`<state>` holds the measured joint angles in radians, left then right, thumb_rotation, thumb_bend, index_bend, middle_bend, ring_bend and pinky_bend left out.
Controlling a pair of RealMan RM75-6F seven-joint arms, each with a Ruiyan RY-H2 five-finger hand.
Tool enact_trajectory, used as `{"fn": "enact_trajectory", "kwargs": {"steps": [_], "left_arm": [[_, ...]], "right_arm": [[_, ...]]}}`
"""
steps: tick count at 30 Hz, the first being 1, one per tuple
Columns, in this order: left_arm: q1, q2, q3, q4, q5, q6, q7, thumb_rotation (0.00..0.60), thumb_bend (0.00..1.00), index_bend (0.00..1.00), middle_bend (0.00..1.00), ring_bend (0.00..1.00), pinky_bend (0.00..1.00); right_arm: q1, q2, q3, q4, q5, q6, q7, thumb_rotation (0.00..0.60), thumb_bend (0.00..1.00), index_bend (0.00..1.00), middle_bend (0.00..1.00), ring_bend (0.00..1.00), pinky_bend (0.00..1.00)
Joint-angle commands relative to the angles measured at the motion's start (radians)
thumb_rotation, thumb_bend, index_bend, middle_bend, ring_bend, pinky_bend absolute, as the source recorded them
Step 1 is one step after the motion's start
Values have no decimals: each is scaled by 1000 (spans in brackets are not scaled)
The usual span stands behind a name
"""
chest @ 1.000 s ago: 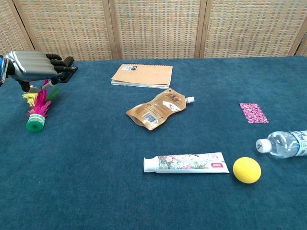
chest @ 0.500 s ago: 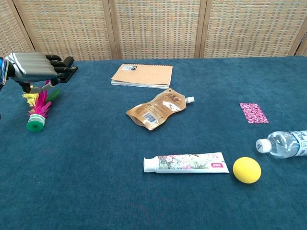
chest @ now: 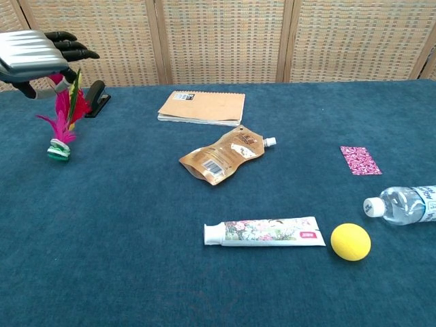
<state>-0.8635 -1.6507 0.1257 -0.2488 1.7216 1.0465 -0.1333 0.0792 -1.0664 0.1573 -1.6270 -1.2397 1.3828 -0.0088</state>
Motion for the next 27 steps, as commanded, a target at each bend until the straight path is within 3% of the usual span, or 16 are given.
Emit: {"fn": "enact_trajectory", "kwargs": {"steps": [1, 9, 27], "left_arm": [[28, 44, -9, -48, -6, 85, 68, 600, 497, 795, 0, 0, 0], [94, 49, -38, -134, -30, 225, 238, 600, 498, 795, 0, 0, 0], [156, 44, -45, -257, -41, 263, 322, 600, 497, 794, 0, 0, 0]], "right_arm": [[-1, 2, -3, -2, -10, 3, 4, 600, 0, 0, 0, 0, 0], [-4, 7, -8, -4, -22, 5, 18, 600, 0, 0, 0, 0, 0], [-17, 23, -20, -24, -67, 33, 41, 600, 0, 0, 0, 0, 0]]}}
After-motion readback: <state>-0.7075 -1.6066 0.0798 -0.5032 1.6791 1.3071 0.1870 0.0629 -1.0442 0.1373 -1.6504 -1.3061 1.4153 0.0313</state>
